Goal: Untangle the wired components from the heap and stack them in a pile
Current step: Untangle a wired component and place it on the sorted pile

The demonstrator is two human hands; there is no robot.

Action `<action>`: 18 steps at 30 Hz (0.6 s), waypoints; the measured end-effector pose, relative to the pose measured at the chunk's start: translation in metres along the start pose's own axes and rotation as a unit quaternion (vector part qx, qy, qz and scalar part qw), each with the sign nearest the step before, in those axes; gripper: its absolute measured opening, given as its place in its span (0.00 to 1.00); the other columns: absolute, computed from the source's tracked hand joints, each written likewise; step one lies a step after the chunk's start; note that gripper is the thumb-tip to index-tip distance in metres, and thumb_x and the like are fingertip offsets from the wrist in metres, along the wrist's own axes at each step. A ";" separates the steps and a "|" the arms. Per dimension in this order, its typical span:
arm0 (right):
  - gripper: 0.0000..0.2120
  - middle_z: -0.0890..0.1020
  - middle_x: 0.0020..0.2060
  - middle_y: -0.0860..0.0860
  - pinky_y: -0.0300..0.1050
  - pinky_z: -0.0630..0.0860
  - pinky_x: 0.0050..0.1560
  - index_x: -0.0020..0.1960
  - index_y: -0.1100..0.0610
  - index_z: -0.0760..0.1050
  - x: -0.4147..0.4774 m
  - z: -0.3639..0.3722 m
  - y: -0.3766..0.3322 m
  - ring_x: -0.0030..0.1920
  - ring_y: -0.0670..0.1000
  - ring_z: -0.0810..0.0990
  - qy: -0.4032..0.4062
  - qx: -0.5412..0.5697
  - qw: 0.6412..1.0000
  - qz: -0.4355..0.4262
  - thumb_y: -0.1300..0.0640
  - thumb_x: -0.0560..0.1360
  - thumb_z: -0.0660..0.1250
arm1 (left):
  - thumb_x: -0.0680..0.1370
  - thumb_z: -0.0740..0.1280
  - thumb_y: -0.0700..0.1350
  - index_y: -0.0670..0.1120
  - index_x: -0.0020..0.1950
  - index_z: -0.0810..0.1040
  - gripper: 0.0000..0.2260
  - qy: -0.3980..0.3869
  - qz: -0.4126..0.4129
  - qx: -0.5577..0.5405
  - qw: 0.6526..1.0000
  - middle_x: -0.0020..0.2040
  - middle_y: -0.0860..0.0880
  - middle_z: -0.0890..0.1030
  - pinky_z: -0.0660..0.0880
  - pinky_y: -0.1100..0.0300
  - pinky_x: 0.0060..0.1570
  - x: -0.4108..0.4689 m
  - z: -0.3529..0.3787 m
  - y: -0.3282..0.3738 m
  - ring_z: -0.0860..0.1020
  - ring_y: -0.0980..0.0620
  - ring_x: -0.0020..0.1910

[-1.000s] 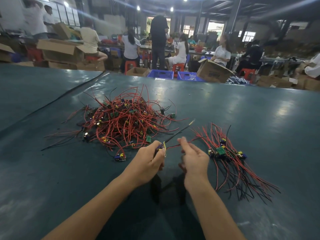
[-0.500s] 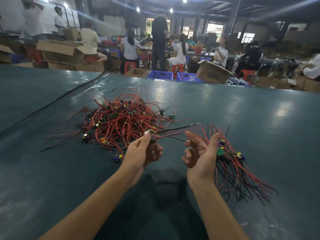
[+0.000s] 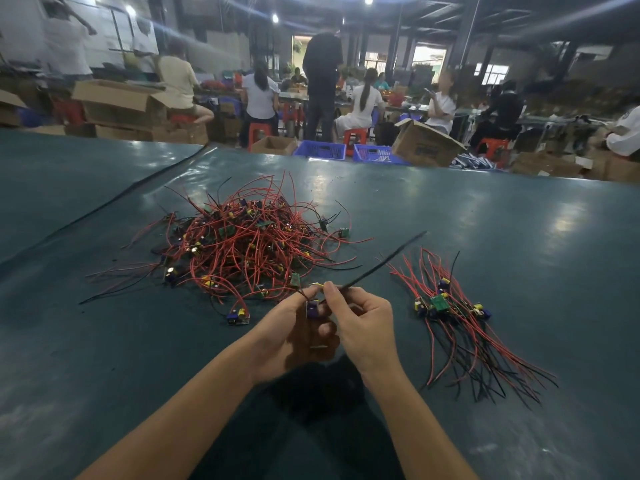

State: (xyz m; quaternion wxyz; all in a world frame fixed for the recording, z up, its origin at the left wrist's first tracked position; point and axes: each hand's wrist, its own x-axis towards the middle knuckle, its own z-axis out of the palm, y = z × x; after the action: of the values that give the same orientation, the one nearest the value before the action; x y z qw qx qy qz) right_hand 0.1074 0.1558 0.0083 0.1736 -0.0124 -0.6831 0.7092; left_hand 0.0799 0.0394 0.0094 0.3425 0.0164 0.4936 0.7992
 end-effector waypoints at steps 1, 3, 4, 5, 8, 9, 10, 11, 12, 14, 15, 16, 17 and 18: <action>0.12 0.82 0.28 0.50 0.36 0.73 0.24 0.42 0.66 0.81 -0.001 0.000 -0.001 0.24 0.45 0.77 0.002 0.001 1.000 0.004 0.58 0.77 0.69 | 0.72 0.63 0.60 0.46 0.33 0.73 0.18 -0.003 -0.013 -0.008 1.000 0.28 0.49 0.71 0.72 0.58 0.36 -0.001 0.000 0.001 0.73 0.50 0.28; 0.14 0.81 0.25 0.47 0.34 0.70 0.20 0.41 0.69 0.78 -0.003 0.000 -0.003 0.22 0.42 0.76 0.002 0.011 1.000 0.007 0.58 0.78 0.68 | 0.73 0.62 0.58 0.46 0.28 0.72 0.19 -0.009 -0.027 -0.032 0.999 0.27 0.49 0.70 0.72 0.58 0.35 -0.004 -0.002 0.002 0.73 0.49 0.28; 0.14 0.80 0.23 0.46 0.32 0.68 0.20 0.40 0.70 0.77 -0.004 0.000 -0.004 0.20 0.41 0.74 0.003 0.016 1.000 0.004 0.59 0.78 0.68 | 0.73 0.62 0.56 0.46 0.28 0.71 0.18 -0.016 -0.031 -0.051 0.998 0.27 0.49 0.70 0.72 0.58 0.35 -0.005 -0.002 0.003 0.73 0.49 0.28; 0.15 0.78 0.21 0.45 0.31 0.67 0.19 0.39 0.71 0.77 -0.004 0.000 -0.004 0.19 0.40 0.73 0.004 0.019 1.000 0.000 0.60 0.78 0.67 | 0.73 0.61 0.54 0.46 0.28 0.71 0.17 -0.025 -0.035 -0.069 0.997 0.26 0.49 0.70 0.71 0.58 0.35 -0.006 -0.002 0.003 0.73 0.49 0.28; 0.16 0.76 0.19 0.44 0.30 0.65 0.18 0.37 0.74 0.74 -0.006 0.001 -0.005 0.17 0.41 0.71 0.017 0.028 0.999 0.007 0.63 0.78 0.67 | 0.73 0.58 0.52 0.45 0.29 0.71 0.16 -0.064 -0.037 -0.085 0.994 0.26 0.49 0.70 0.70 0.58 0.35 -0.009 -0.003 0.003 0.72 0.49 0.28; 0.16 0.76 0.19 0.46 0.31 0.65 0.17 0.37 0.75 0.73 -0.006 0.000 -0.005 0.17 0.41 0.72 0.026 0.031 0.999 0.009 0.64 0.77 0.67 | 0.73 0.57 0.51 0.45 0.30 0.72 0.15 -0.081 -0.039 -0.079 0.993 0.27 0.48 0.71 0.70 0.57 0.37 -0.010 -0.003 0.002 0.73 0.49 0.29; 0.16 0.77 0.20 0.48 0.33 0.66 0.17 0.38 0.75 0.72 -0.006 0.000 -0.005 0.17 0.43 0.73 0.035 0.036 0.999 0.012 0.64 0.77 0.67 | 0.72 0.58 0.51 0.45 0.31 0.73 0.14 -0.102 -0.040 -0.070 0.992 0.29 0.47 0.72 0.70 0.56 0.38 -0.010 -0.003 0.002 0.74 0.48 0.30; 0.16 0.79 0.22 0.51 0.35 0.67 0.17 0.38 0.75 0.70 -0.006 0.000 -0.005 0.18 0.46 0.74 0.042 0.040 0.998 0.013 0.63 0.77 0.68 | 0.70 0.60 0.51 0.44 0.33 0.74 0.12 -0.123 -0.040 -0.063 0.990 0.31 0.47 0.73 0.71 0.56 0.39 -0.011 -0.004 0.002 0.74 0.47 0.32; 0.17 0.80 0.24 0.54 0.37 0.67 0.16 0.38 0.74 0.69 -0.006 0.000 -0.005 0.17 0.49 0.74 0.048 0.039 0.998 0.011 0.62 0.77 0.68 | 0.69 0.63 0.50 0.44 0.35 0.74 0.10 -0.147 -0.035 -0.061 0.987 0.32 0.46 0.74 0.71 0.55 0.41 -0.012 -0.005 0.001 0.75 0.46 0.34; 0.17 0.81 0.25 0.55 0.37 0.67 0.16 0.38 0.72 0.70 -0.005 0.000 -0.005 0.17 0.50 0.73 0.052 0.033 0.998 0.003 0.60 0.78 0.68 | 0.67 0.68 0.49 0.44 0.40 0.74 0.09 -0.189 -0.019 -0.059 0.980 0.35 0.46 0.74 0.72 0.54 0.43 -0.014 -0.008 0.002 0.75 0.46 0.37; 0.17 0.81 0.25 0.54 0.37 0.67 0.16 0.38 0.71 0.72 -0.004 0.000 -0.005 0.17 0.49 0.73 0.049 0.030 0.998 -0.003 0.59 0.78 0.68 | 0.66 0.71 0.49 0.45 0.41 0.74 0.10 -0.197 -0.012 -0.051 0.979 0.36 0.47 0.75 0.72 0.53 0.44 -0.015 -0.010 0.002 0.76 0.46 0.38; 0.16 0.80 0.24 0.53 0.37 0.67 0.17 0.38 0.70 0.73 -0.004 0.000 -0.005 0.17 0.48 0.73 0.045 0.024 0.999 -0.009 0.59 0.78 0.68 | 0.66 0.73 0.49 0.46 0.42 0.76 0.11 -0.205 -0.002 -0.031 0.978 0.37 0.48 0.75 0.73 0.53 0.45 -0.014 -0.011 0.002 0.76 0.47 0.39; 0.16 0.80 0.24 0.52 0.37 0.68 0.18 0.38 0.69 0.74 -0.003 -0.001 -0.005 0.18 0.48 0.73 0.043 0.012 0.999 -0.018 0.58 0.78 0.68 | 0.66 0.75 0.51 0.47 0.43 0.79 0.12 -0.198 0.012 0.004 0.980 0.36 0.49 0.75 0.73 0.55 0.46 -0.013 -0.010 0.001 0.76 0.50 0.39; 0.15 0.79 0.23 0.51 0.38 0.69 0.20 0.37 0.66 0.75 -0.003 -0.001 -0.004 0.19 0.48 0.74 0.045 -0.007 0.999 -0.029 0.57 0.78 0.68 | 0.67 0.75 0.56 0.49 0.45 0.81 0.14 -0.180 0.024 0.043 0.982 0.35 0.50 0.75 0.73 0.56 0.46 -0.011 -0.008 0.001 0.76 0.52 0.37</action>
State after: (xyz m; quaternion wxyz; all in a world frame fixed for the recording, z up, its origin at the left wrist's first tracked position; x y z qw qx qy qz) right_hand 0.1109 0.1562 0.0112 0.2242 -0.0255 -0.6797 0.6980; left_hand 0.0850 0.0270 0.0095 0.4051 0.1867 0.4577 0.7692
